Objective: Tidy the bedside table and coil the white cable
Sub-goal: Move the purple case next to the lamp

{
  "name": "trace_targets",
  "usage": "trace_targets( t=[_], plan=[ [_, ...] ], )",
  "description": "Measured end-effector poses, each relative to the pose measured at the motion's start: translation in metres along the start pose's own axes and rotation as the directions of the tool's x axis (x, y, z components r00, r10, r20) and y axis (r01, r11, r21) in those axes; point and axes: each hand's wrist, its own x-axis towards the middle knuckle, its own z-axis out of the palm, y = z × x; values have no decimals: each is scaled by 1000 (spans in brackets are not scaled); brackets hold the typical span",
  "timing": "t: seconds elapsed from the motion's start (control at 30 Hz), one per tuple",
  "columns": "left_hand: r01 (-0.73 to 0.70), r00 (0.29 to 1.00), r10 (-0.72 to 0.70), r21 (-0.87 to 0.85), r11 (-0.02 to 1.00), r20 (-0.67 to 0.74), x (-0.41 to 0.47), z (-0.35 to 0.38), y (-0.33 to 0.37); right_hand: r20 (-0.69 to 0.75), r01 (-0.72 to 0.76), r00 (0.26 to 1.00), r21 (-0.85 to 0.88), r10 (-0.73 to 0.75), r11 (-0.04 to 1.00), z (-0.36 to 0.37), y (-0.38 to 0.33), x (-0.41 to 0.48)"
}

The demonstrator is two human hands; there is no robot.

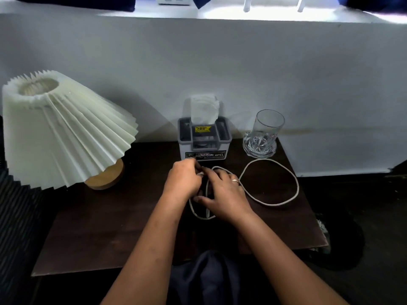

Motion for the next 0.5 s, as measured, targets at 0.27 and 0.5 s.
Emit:
trace_targets(
  t=[0.27,0.5],
  plan=[
    [-167,980,185,-211,963,69,2,3,11,-186,-69,977,172,101,983,-12,18,19],
    [-178,944,114,187,966,311,4,5,-14,-238,-218,945,51,224,975,-27,53,23]
  ],
)
